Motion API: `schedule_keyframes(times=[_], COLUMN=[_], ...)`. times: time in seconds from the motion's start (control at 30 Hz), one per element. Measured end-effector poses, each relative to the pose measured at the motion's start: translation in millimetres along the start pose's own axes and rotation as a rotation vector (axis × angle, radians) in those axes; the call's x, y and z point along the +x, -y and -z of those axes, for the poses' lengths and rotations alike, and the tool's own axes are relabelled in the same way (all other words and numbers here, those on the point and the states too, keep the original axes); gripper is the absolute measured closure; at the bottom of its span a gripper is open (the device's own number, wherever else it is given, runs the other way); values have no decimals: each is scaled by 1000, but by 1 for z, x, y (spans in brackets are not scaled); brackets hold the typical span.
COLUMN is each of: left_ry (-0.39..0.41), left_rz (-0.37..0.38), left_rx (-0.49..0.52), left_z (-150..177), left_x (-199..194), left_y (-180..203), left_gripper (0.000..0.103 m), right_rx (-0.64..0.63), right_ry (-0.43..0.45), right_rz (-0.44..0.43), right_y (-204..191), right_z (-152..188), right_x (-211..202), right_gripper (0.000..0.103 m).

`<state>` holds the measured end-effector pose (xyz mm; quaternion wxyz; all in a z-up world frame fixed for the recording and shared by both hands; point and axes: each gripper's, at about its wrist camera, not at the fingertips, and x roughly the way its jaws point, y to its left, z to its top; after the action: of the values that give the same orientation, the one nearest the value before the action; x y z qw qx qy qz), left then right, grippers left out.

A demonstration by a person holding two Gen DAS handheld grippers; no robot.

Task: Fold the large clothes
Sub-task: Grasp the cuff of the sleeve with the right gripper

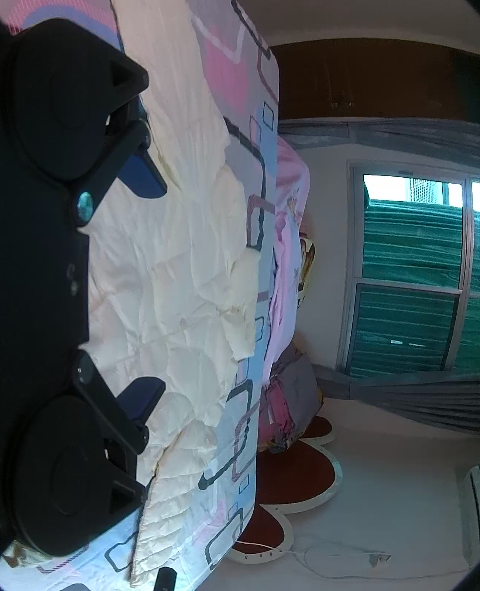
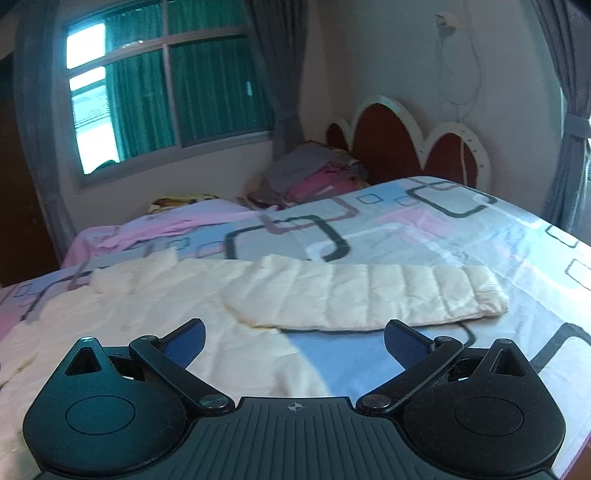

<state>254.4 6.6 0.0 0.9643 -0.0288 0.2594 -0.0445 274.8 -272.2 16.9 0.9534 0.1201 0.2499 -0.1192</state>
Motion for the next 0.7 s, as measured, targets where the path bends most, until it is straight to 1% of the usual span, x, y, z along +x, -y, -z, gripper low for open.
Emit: schedule_keyframes(times=[0.13,0.2,0.33,0.37,0.43,0.57,0.7], left_ry=[-25,-36,-72,-82,-100,-154,-184], left_rz=[-20,-20,-33,-33,-29,-17,-10], left_rx=[2,-3,39,45,57,95,132], left_z=[-4,-7,-8,-9,-8,-3,-1], left_x=[17,28,51,58,70,91,106], left_y=[15,23,45,51,64,88,108], left_gripper=[0,0,0,0,0,0,0], right_rx=[22,39,101,113,158,296,441], right_ry=[-22,-19,-33,-35,-63,-94,-138], right_rz=[30,46,88,101,124,151,152], right_y=[28,44,83,93,116,163,204], right_z=[-8,-11,-13,-14,-13,-8,2], right_x=[28,41,71,78,93,117,140], right_gripper=[0,1,1,8,29,29,29])
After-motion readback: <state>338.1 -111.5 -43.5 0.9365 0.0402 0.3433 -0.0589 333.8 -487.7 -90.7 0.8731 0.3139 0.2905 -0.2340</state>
